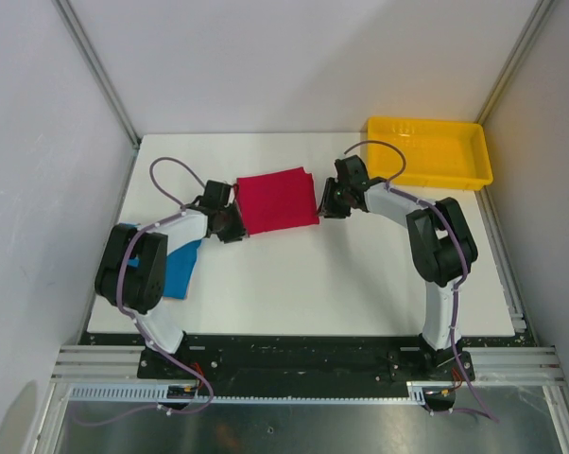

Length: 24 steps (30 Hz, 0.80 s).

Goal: Fold and stack the t-shirts
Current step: Fold the long partially folded tshirt into a neat square

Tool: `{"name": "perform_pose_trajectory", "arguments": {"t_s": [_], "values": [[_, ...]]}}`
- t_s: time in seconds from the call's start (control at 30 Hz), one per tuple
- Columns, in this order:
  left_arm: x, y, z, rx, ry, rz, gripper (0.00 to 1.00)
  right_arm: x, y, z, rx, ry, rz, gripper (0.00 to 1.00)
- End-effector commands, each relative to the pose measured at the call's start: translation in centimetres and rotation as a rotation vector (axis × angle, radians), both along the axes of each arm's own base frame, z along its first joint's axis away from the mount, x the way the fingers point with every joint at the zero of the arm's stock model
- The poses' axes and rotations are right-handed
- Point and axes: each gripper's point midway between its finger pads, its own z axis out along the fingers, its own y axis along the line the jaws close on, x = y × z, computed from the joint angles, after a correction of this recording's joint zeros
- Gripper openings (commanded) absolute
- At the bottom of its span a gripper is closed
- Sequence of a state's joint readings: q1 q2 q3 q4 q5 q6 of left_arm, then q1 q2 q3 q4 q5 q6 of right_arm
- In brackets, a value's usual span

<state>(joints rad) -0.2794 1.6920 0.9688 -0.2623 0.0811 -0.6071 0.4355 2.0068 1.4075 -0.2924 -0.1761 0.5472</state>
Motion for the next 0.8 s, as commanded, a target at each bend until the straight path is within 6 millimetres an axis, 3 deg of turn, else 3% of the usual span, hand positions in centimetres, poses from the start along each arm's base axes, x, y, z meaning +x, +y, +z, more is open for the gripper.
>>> {"name": "perform_pose_trajectory", "arguments": {"t_s": [0.0,0.43,0.77], "values": [[1.8,-0.3,0.2,0.026,-0.05,-0.027,0.31,1.2,0.2,0.0,-0.013,-0.051,0.005,0.33],[2.7,-0.6,-0.1,0.029,-0.066,-0.044,0.29,0.7,1.3,-1.2,-0.002,-0.03,0.031,0.32],[3.0,-0.5,0.8,0.036,-0.096,-0.053,0.15,0.6,1.9,-0.8,0.022,-0.034,0.037,0.32]]}}
